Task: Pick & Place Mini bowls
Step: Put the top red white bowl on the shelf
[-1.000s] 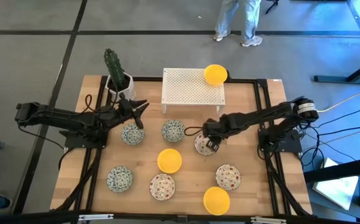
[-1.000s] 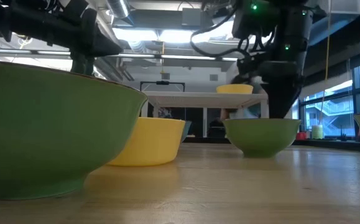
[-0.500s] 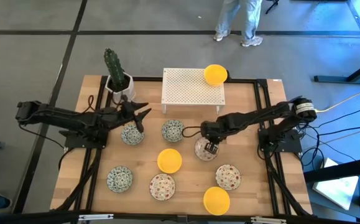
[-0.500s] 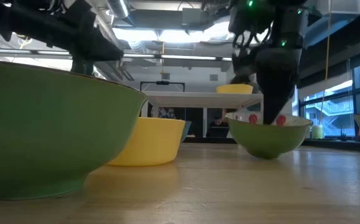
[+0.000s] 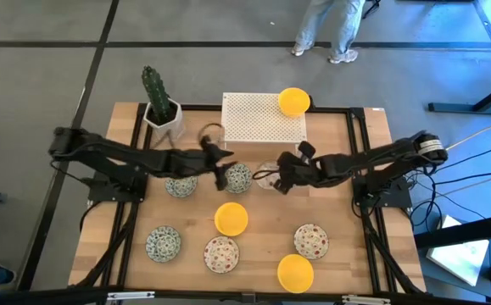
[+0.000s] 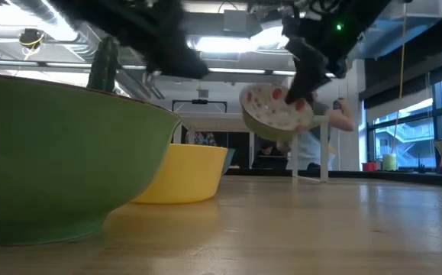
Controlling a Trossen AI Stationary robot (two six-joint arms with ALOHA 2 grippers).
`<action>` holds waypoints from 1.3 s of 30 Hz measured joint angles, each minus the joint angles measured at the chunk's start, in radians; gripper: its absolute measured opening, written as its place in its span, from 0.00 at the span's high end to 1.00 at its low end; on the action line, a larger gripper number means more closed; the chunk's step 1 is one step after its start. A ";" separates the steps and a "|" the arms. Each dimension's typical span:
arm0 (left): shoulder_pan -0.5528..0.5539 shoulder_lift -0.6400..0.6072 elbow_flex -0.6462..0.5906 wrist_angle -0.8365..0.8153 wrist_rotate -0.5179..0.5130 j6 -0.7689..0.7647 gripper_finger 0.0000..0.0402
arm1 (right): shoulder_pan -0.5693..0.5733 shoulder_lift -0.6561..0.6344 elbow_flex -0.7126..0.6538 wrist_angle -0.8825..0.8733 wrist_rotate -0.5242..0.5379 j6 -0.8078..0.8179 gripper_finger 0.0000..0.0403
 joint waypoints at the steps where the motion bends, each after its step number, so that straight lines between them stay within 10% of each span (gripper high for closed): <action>1: -0.006 0.049 0.041 -0.001 -0.019 0.015 0.60 | 0.010 0.000 0.000 0.018 0.017 -0.001 0.97; 13: -0.079 0.328 0.398 -0.202 -0.253 0.128 0.53 | 0.096 0.000 -0.003 0.082 0.133 0.006 0.97; 39: -0.103 0.311 0.414 -0.277 -0.246 0.161 0.55 | 0.101 -0.001 0.002 0.163 0.211 -0.026 0.97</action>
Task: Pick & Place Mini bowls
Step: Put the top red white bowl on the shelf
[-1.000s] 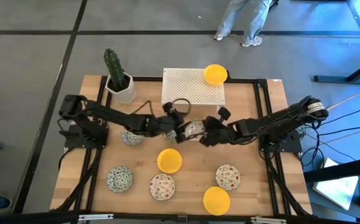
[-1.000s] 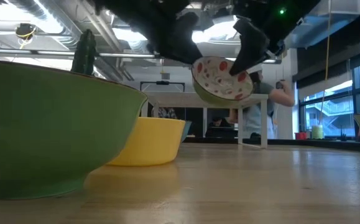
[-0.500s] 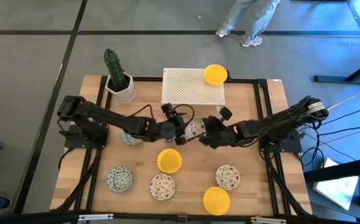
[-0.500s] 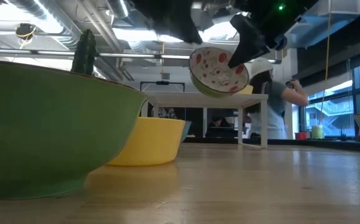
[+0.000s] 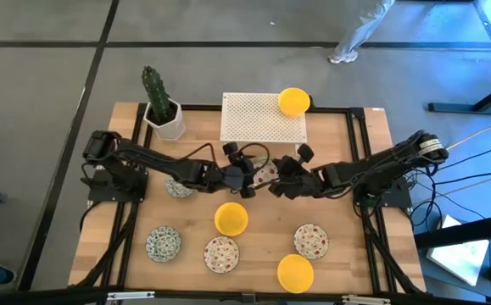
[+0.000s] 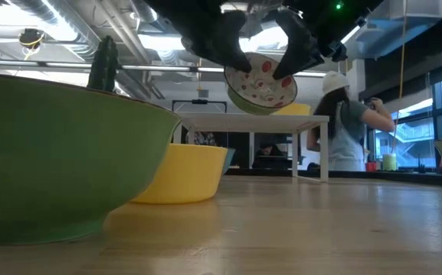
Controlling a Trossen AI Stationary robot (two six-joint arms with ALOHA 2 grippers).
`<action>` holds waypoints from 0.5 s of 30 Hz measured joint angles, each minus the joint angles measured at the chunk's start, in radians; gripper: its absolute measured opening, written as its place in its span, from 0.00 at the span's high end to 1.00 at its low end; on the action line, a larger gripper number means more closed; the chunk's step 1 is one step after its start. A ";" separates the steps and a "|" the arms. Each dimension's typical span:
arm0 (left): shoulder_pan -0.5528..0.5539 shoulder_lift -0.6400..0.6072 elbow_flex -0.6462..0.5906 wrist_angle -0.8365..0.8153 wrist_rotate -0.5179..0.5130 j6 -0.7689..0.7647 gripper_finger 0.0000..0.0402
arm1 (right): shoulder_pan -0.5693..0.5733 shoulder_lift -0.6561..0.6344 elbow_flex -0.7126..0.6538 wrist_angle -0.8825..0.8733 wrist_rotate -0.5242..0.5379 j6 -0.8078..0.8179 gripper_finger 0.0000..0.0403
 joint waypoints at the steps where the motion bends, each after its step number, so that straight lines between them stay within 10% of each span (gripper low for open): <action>1: 0.003 0.004 0.000 -0.001 0.003 -0.002 0.55 | 0.000 0.000 0.000 0.000 0.000 -0.001 0.97; 15: 0.018 0.006 0.001 0.000 -0.124 -0.010 0.97 | 0.026 0.000 0.002 0.039 -0.006 0.018 0.96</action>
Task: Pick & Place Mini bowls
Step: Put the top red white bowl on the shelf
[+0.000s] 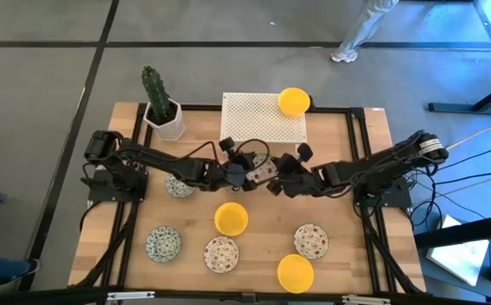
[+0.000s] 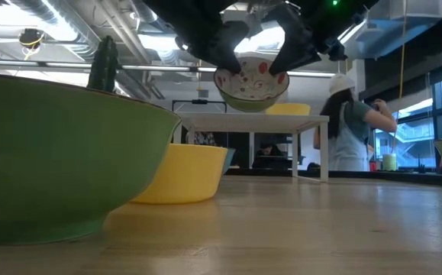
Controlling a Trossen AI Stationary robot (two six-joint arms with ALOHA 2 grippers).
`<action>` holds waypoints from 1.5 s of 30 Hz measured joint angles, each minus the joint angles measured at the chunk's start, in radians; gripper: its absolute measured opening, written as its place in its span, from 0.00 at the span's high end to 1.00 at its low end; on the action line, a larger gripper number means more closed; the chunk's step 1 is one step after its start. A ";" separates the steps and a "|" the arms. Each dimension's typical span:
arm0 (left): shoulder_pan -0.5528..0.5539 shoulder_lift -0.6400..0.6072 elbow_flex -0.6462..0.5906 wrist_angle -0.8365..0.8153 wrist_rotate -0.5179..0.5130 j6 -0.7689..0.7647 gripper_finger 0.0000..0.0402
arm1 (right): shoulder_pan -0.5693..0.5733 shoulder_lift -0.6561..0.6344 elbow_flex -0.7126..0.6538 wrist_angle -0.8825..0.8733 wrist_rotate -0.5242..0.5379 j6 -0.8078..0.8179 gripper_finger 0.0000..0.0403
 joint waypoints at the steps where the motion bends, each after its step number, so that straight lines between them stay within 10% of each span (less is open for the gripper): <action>1: 0.000 0.000 0.000 0.000 0.002 0.001 0.97 | 0.005 0.000 0.000 0.002 -0.002 -0.004 0.96; 10: 0.101 -0.017 0.044 -0.030 0.089 0.123 0.98 | 0.011 -0.056 -0.003 -0.020 -0.020 -0.106 0.71; 19: 0.403 -0.030 0.364 -0.314 0.345 0.016 0.99 | 0.037 -0.318 -0.024 -0.169 -0.023 -0.067 0.40; 23: 0.573 -0.023 0.373 -0.389 0.566 -0.170 0.97 | 0.063 -0.370 -0.095 -0.163 -0.020 -0.033 0.39; 45: 0.795 0.069 0.265 -0.331 0.755 -0.304 0.93 | 0.092 -0.382 -0.241 -0.005 -0.223 0.036 0.44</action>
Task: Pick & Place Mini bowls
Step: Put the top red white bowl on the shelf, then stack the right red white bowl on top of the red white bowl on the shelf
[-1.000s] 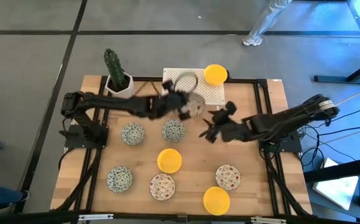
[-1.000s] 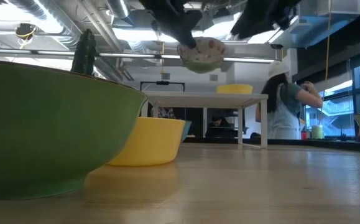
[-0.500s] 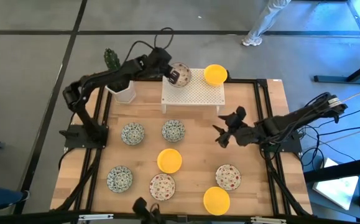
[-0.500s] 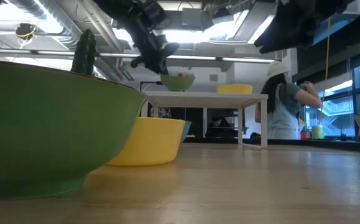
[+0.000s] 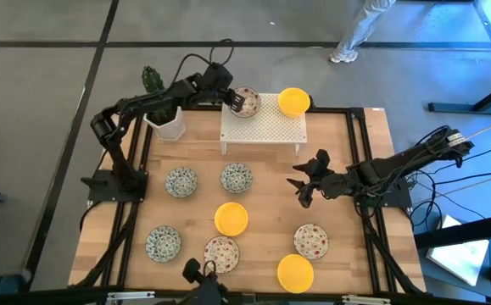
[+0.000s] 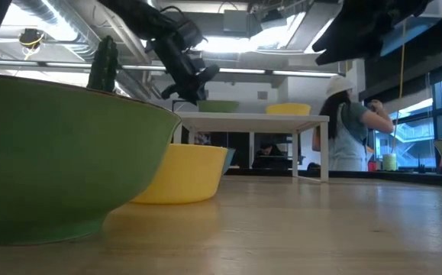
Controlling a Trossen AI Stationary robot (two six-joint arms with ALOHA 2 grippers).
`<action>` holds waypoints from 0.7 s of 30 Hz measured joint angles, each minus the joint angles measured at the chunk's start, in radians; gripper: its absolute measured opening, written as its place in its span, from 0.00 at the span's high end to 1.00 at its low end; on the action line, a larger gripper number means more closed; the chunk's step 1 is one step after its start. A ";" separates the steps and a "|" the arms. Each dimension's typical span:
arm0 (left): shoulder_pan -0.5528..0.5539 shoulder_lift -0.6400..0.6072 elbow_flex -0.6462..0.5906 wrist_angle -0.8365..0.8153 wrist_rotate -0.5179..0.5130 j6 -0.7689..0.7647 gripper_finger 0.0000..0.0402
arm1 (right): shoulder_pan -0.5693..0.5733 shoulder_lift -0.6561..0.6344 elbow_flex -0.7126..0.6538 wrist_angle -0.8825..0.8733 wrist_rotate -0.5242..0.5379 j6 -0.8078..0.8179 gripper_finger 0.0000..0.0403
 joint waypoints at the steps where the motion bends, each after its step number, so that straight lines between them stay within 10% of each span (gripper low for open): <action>1: 0.001 0.002 0.000 0.002 0.007 0.010 0.93 | 0.000 0.000 0.000 -0.001 -0.023 -0.002 0.44; 12: 0.005 -0.023 0.025 -0.015 0.014 0.104 0.62 | 0.000 0.000 0.000 -0.057 -0.172 -0.020 0.44; 17: -0.055 -0.107 0.064 -0.026 0.011 0.223 0.53 | -0.002 0.000 0.000 -0.300 -0.147 0.062 0.44; 21: -0.211 -0.155 0.066 -0.025 0.008 0.312 0.53 | -0.001 0.000 0.000 -0.492 -0.335 0.223 0.44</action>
